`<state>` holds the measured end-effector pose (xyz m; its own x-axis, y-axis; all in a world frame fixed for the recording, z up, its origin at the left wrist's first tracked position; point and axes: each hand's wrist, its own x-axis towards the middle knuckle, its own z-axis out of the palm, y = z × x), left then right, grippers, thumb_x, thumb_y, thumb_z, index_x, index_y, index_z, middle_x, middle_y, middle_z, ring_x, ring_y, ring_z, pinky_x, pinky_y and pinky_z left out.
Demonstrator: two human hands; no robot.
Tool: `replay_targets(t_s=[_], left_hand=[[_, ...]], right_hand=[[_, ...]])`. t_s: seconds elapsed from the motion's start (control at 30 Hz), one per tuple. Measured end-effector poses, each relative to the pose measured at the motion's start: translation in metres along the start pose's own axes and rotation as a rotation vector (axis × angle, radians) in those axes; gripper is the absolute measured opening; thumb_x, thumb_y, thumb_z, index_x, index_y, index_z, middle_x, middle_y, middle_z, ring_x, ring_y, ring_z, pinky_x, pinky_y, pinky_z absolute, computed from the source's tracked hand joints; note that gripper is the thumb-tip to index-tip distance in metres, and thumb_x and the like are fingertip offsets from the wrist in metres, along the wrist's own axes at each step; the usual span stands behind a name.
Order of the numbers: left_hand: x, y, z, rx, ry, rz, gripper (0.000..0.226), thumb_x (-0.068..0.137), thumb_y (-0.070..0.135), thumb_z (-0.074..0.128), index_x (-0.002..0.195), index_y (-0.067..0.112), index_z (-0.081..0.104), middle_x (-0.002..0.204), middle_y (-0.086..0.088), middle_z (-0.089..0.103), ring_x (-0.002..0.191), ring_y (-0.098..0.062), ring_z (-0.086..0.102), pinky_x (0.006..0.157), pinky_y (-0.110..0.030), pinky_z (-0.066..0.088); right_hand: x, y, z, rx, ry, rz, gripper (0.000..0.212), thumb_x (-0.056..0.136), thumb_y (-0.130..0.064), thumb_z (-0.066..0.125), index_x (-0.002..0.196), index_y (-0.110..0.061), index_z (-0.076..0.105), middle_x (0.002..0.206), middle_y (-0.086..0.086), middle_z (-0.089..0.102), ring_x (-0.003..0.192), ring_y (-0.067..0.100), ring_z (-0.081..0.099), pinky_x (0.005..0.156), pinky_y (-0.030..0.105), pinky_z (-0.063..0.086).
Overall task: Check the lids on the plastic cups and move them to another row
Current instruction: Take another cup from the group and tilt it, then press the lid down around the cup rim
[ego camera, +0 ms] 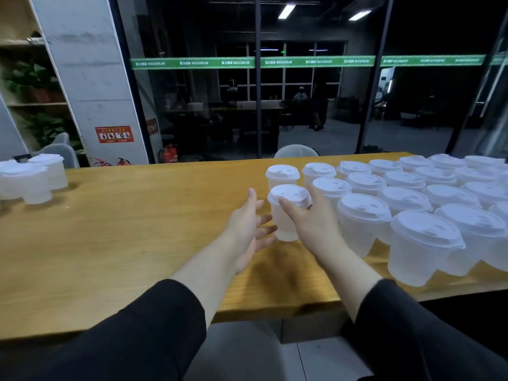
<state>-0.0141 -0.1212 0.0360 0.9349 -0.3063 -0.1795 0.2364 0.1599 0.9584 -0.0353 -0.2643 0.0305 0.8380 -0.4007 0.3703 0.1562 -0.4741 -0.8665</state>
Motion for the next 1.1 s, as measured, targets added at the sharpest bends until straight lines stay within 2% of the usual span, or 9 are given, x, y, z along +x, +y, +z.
replay_targets(t_s=[0.1, 0.2, 0.27, 0.4, 0.5, 0.57, 0.73, 0.93, 1.1], left_hand=[[0.002, -0.002, 0.006, -0.023, 0.011, -0.002, 0.070, 0.105, 0.063, 0.034, 0.158, 0.017, 0.038, 0.152, -0.021, 0.051, 0.112, -0.035, 0.069, 0.093, -0.042, 0.061], [0.005, 0.000, 0.013, -0.058, 0.031, -0.011, 0.069, 0.106, 0.061, 0.036, 0.157, 0.016, 0.038, 0.152, -0.025, 0.048, 0.112, -0.038, 0.069, 0.096, -0.044, 0.059], [0.008, 0.003, 0.018, -0.074, 0.038, -0.012, 0.069, 0.106, 0.061, 0.036, 0.158, 0.016, 0.037, 0.154, -0.025, 0.045, 0.119, -0.040, 0.065, 0.100, -0.046, 0.057], [0.014, 0.004, 0.022, -0.055, 0.003, -0.004, 0.071, 0.105, 0.063, 0.034, 0.160, 0.018, 0.034, 0.161, -0.024, 0.038, 0.130, -0.040, 0.058, 0.104, -0.045, 0.054], [0.014, 0.004, 0.016, -0.024, -0.034, -0.003, 0.073, 0.104, 0.066, 0.032, 0.160, 0.019, 0.035, 0.162, -0.021, 0.037, 0.137, -0.036, 0.054, 0.106, -0.046, 0.052], [0.012, 0.005, 0.005, -0.014, 0.002, 0.025, 0.071, 0.105, 0.065, 0.032, 0.156, 0.017, 0.041, 0.158, -0.021, 0.043, 0.136, -0.035, 0.055, 0.106, -0.048, 0.053], [-0.002, 0.022, -0.059, 0.030, 0.188, 0.162, 0.061, 0.107, 0.060, 0.033, 0.140, 0.016, 0.057, 0.138, -0.015, 0.064, 0.121, -0.025, 0.066, 0.098, -0.043, 0.059], [-0.026, 0.060, -0.215, 0.096, 0.528, 0.268, 0.052, 0.108, 0.053, 0.039, 0.133, 0.014, 0.062, 0.129, -0.011, 0.068, 0.119, -0.022, 0.066, 0.087, -0.037, 0.058], [-0.057, 0.076, -0.346, 0.153, 0.924, 0.372, 0.043, 0.109, 0.048, 0.042, 0.114, 0.014, 0.067, 0.106, -0.005, 0.074, 0.103, -0.019, 0.070, 0.094, -0.050, 0.058]], right_hand=[[-0.021, 0.014, 0.004, 0.152, 0.095, 0.042, 0.024, 0.101, -0.045, 0.054, 0.116, -0.026, 0.058, 0.118, -0.008, 0.065, 0.115, 0.015, 0.060, 0.101, 0.043, 0.050], [-0.028, 0.015, 0.008, 0.263, 0.053, 0.121, 0.042, 0.102, -0.051, 0.045, 0.133, -0.028, 0.060, 0.110, -0.017, 0.064, 0.106, 0.012, 0.060, 0.095, 0.039, 0.051], [-0.024, 0.012, 0.007, 0.305, 0.059, 0.157, 0.045, 0.096, -0.056, 0.040, 0.122, -0.029, 0.065, 0.097, -0.017, 0.060, 0.098, 0.013, 0.058, 0.097, 0.046, 0.053], [-0.018, 0.001, -0.001, 0.451, 0.012, 0.270, 0.033, 0.108, -0.042, 0.041, 0.089, -0.030, 0.064, 0.098, -0.011, 0.065, 0.100, 0.009, 0.062, 0.106, 0.049, 0.051], [-0.023, -0.003, -0.005, 0.532, -0.010, 0.333, 0.035, 0.107, -0.044, 0.046, 0.099, -0.017, 0.067, 0.104, 0.010, 0.068, 0.105, 0.027, 0.066, 0.104, 0.051, 0.053], [-0.029, -0.004, -0.004, 0.566, 0.016, 0.341, 0.032, 0.106, -0.047, 0.048, 0.106, -0.020, 0.067, 0.113, 0.007, 0.069, 0.111, 0.024, 0.067, 0.099, 0.047, 0.056], [-0.031, -0.030, 0.029, 0.651, -0.122, 0.300, 0.036, 0.106, -0.042, 0.051, 0.128, -0.016, 0.062, 0.128, -0.001, 0.066, 0.120, 0.016, 0.064, 0.102, 0.044, 0.054], [-0.020, -0.089, 0.134, 0.635, -0.413, 0.225, 0.034, 0.104, -0.042, 0.053, 0.123, -0.018, 0.067, 0.130, -0.004, 0.069, 0.120, 0.014, 0.065, 0.102, 0.045, 0.054], [-0.024, -0.134, 0.240, 0.582, -0.587, 0.175, 0.025, 0.103, -0.041, 0.056, 0.113, -0.023, 0.071, 0.125, -0.008, 0.070, 0.117, 0.011, 0.066, 0.102, 0.042, 0.055]])
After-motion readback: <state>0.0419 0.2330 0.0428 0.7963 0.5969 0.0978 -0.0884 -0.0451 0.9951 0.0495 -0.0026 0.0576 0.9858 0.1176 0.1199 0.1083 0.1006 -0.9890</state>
